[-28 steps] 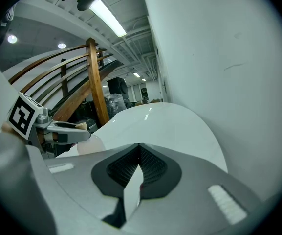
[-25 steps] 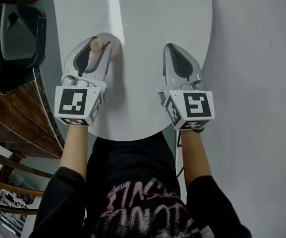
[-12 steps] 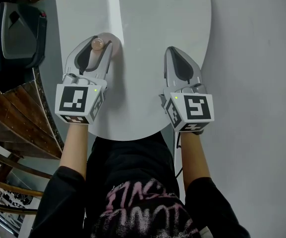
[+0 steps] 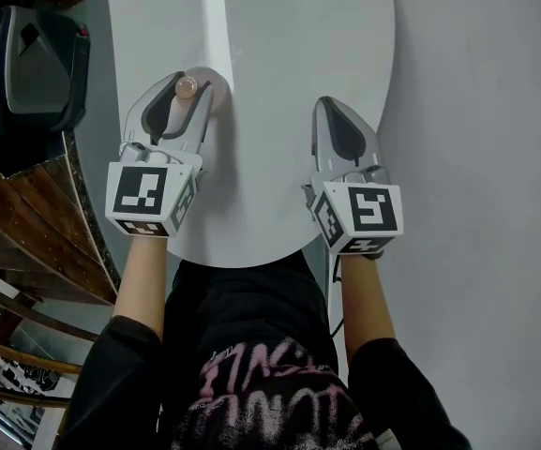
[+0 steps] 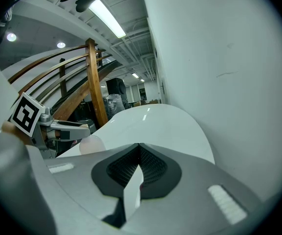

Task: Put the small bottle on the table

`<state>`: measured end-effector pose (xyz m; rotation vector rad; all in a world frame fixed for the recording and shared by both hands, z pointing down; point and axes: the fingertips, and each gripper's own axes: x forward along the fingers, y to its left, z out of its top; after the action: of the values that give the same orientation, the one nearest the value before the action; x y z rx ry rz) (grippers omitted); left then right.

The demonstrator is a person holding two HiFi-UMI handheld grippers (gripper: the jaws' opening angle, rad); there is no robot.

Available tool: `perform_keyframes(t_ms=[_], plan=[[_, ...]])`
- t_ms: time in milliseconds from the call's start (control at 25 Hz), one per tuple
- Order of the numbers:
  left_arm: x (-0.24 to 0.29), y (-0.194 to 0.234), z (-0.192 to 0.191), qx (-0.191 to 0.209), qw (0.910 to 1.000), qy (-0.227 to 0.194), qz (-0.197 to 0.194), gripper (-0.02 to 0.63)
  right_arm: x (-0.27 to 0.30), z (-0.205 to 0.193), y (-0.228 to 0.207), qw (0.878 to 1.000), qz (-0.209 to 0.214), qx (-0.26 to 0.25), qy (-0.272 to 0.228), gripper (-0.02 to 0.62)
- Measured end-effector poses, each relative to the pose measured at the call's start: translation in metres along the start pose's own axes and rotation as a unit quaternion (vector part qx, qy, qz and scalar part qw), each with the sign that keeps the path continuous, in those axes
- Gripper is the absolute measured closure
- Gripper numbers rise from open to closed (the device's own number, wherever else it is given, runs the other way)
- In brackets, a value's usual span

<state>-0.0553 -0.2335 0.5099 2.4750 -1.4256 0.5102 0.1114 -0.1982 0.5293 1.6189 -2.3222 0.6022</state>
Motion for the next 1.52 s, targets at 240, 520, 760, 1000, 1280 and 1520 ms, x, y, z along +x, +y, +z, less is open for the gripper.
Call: perform_keyframes(t_ms=[240,520,760,1000,1280,1520], plan=[[-0.001,0.000,0.006,0.002,1.0000,-0.007,0.002,0.446,-0.001,0.004,0.001,1.000,0.003,-0.001,-0.004,0.581],[-0.005,-0.002,0.013,0.006,0.9997,-0.019,0.011,0.448,-0.002,0.008,0.004,1.000,0.008,-0.004,-0.011,0.581],[-0.007,-0.004,0.013,0.007,0.9995,-0.024,0.019,0.456,-0.002,0.007,0.006,1.000,0.015,-0.001,-0.018,0.581],[-0.014,-0.003,0.020,0.011,0.9991,-0.030,0.026,0.510,-0.003,0.014,0.013,0.999,0.020,-0.001,-0.027,0.581],[-0.025,-0.005,0.030,0.011,0.9991,-0.033,0.025,0.546,-0.014,0.026,0.020,0.999,0.018,-0.003,-0.032,0.581],[-0.033,-0.006,0.038,0.012,0.9991,-0.035,0.022,0.575,-0.021,0.038,0.028,0.999,0.015,-0.007,-0.039,0.581]])
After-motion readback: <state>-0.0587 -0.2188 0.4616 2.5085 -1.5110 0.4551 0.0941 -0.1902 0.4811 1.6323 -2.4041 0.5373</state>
